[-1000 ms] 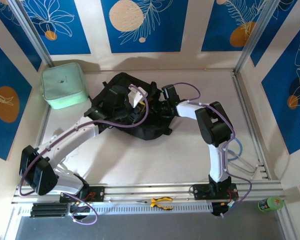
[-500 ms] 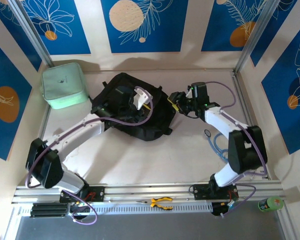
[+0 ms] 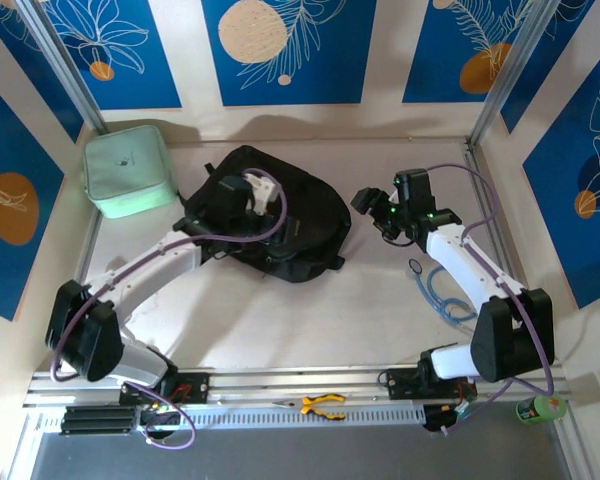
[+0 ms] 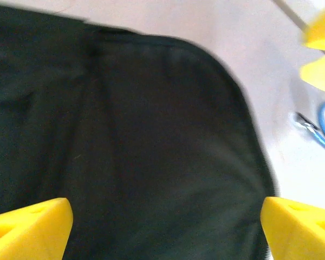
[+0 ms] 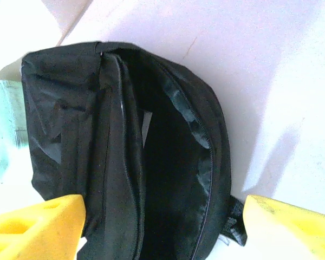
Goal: Pack the student bag
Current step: Close the student bag at the top-center of the table, then zip the student bag at the top-center of the table.
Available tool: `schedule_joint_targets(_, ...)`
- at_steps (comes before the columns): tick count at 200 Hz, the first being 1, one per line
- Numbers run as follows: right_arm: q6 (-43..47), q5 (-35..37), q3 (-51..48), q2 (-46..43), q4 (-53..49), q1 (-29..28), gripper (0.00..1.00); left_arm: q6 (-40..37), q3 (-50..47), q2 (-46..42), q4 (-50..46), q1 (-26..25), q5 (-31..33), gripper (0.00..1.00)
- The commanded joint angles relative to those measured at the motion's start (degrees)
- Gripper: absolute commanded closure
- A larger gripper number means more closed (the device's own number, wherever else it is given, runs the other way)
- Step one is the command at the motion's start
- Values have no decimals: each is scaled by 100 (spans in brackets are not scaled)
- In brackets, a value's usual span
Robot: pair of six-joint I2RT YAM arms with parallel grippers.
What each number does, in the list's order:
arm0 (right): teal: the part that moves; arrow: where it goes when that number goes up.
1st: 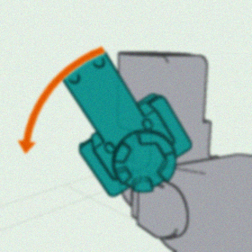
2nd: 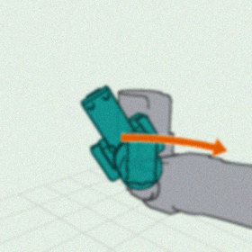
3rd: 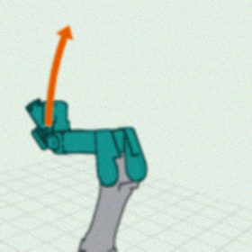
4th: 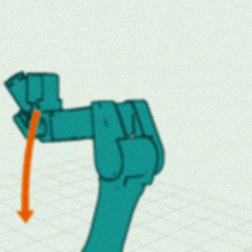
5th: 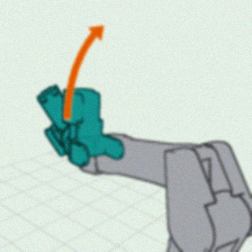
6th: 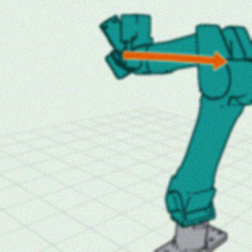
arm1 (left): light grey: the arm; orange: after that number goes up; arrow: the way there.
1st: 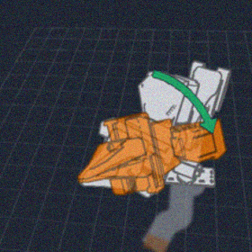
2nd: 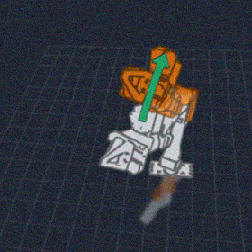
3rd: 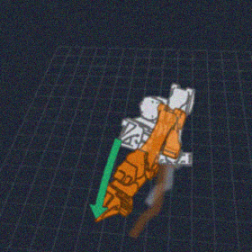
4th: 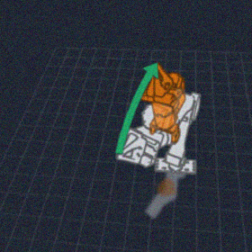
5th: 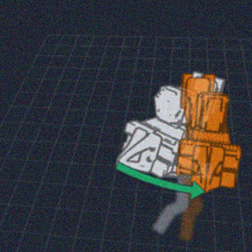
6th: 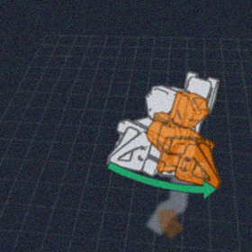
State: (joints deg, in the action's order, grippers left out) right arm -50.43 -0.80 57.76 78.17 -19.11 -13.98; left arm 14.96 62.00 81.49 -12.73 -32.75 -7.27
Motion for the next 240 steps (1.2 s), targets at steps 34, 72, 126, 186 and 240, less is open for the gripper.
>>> schedule_joint_targets(34, 499, 405, 555, -50, -382, -552, 20, 2593, -1365, -665, -297, 986, 599, 23)
schedule_joint_targets(72, 509, 331, 717, 27, -374, -676, 20, 3959, -2363, -846, 661, 1479, 186, 39)
schedule_joint_targets(126, 458, 294, 650, -7, -325, -779, 21, 5037, -2895, -254, 2464, 1985, -341, 49)
schedule_joint_targets(186, 491, 440, 588, -40, -400, -836, 22, 5391, -2848, 386, 3307, 2018, -589, 60)
schedule_joint_targets(240, 543, 412, 595, -26, -391, -855, 23, 5363, -2786, 426, 3562, 2010, -703, 81)
